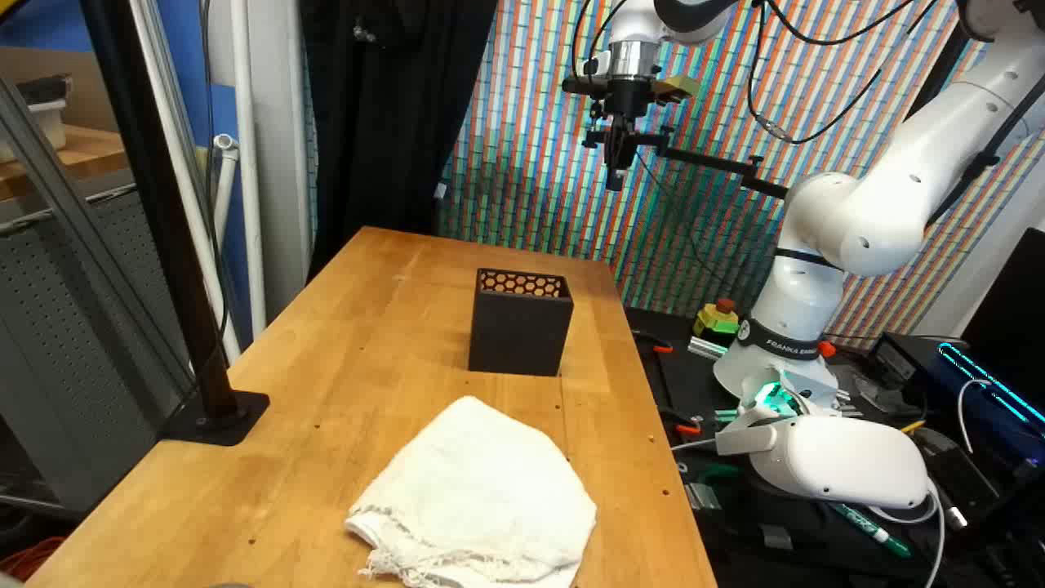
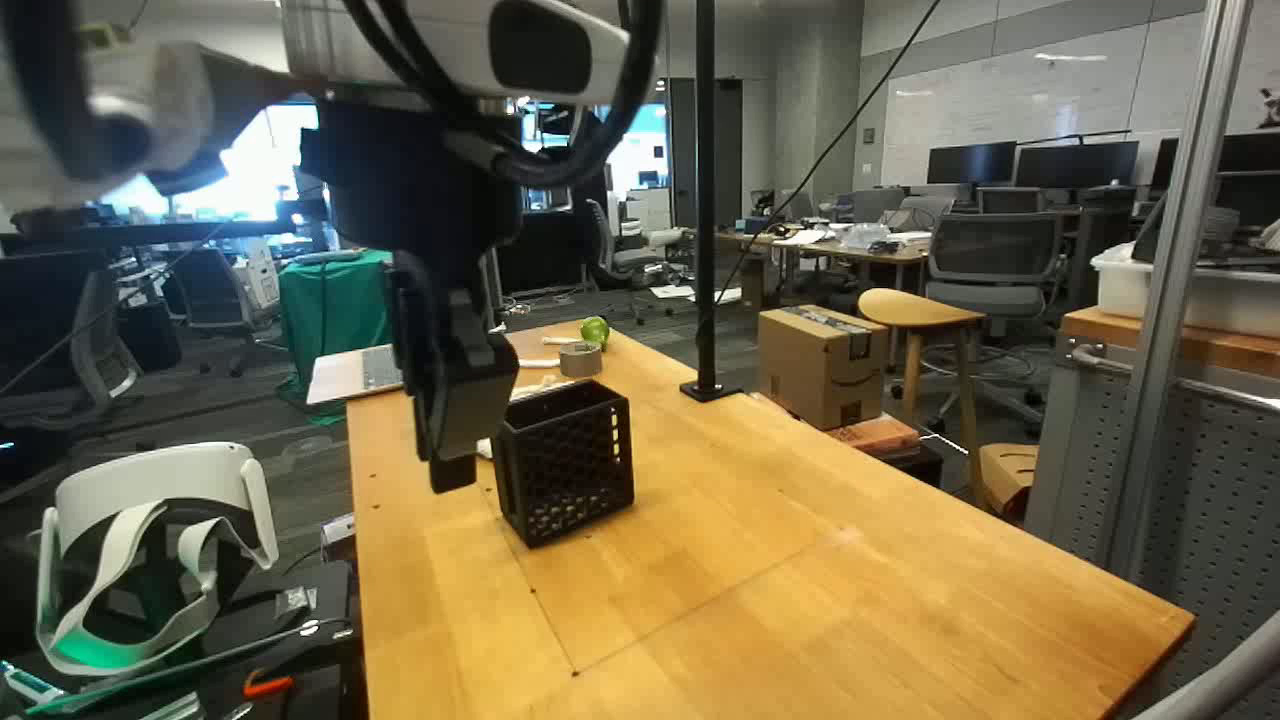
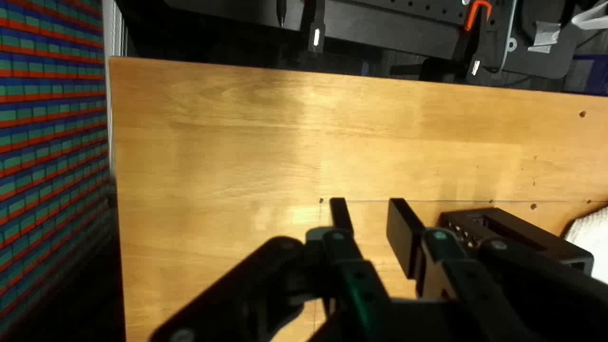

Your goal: Place the white towel inside the black basket

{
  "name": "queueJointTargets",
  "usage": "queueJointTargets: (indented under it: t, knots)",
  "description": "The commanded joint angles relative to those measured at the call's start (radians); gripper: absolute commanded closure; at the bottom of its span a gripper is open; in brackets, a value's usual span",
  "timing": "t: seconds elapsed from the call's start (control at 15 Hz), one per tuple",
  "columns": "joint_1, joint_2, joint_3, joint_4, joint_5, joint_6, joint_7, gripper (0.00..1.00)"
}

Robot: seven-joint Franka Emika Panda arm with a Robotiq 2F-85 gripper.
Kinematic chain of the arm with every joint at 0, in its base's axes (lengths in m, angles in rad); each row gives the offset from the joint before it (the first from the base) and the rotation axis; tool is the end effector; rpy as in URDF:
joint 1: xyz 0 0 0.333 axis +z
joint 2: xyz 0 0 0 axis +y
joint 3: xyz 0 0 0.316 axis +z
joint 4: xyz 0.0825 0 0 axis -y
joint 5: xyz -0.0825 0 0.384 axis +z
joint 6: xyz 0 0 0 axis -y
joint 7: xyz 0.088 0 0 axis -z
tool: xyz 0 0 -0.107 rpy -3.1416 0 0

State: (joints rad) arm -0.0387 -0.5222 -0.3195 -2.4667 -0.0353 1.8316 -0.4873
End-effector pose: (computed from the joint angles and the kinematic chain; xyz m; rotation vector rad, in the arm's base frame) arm 0.3537 -0.1403 0.4581 -2.9598 -0.2841 0.1113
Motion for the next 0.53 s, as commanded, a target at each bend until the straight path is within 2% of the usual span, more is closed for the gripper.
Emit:
queueJointTargets:
  t: [0.0, 0.47]
  knots:
    - [-0.021, 0.004, 0.019, 0.003, 0.010, 0.000, -0.009, 0.70]
    - [-0.021, 0.002, 0.019, 0.010, 0.010, 0.000, -0.009, 0.70]
